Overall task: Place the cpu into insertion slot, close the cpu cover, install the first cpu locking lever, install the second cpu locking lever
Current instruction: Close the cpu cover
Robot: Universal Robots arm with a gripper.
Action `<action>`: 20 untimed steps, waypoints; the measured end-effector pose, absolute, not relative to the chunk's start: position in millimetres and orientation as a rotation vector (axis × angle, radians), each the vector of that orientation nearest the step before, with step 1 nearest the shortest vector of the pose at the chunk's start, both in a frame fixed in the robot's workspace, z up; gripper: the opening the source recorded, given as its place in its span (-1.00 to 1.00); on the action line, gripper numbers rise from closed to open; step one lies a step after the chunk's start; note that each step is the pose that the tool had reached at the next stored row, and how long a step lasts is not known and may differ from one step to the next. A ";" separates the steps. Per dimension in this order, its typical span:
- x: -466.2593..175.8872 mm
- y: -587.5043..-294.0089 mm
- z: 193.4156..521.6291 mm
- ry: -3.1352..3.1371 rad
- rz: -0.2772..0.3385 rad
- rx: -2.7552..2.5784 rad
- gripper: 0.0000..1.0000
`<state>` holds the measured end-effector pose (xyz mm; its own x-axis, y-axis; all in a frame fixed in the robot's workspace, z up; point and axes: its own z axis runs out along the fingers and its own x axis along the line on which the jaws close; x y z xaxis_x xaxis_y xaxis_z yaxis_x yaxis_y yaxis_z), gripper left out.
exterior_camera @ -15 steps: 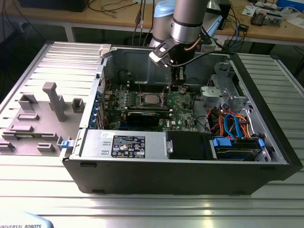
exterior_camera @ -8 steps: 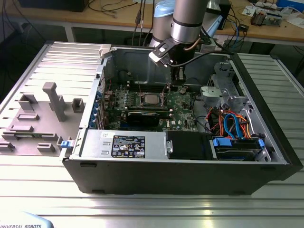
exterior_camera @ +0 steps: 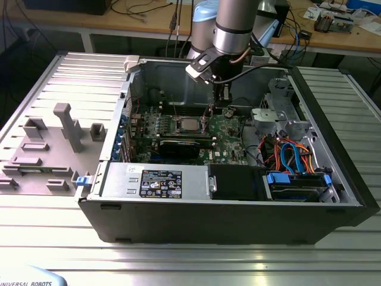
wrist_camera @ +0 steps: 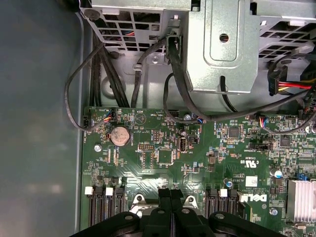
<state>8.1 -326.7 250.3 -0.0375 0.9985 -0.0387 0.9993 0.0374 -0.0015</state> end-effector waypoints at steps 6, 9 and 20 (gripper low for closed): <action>6.0 -326.7 250.3 2.243 -0.044 2.161 -0.79; 3.0 -326.7 250.3 2.243 -0.043 2.161 -0.79; -9.3 -326.7 250.2 2.243 -0.044 2.161 -0.79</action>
<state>-9.3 -326.7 250.2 -0.0373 0.9986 -0.0387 0.9993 0.0373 -0.0015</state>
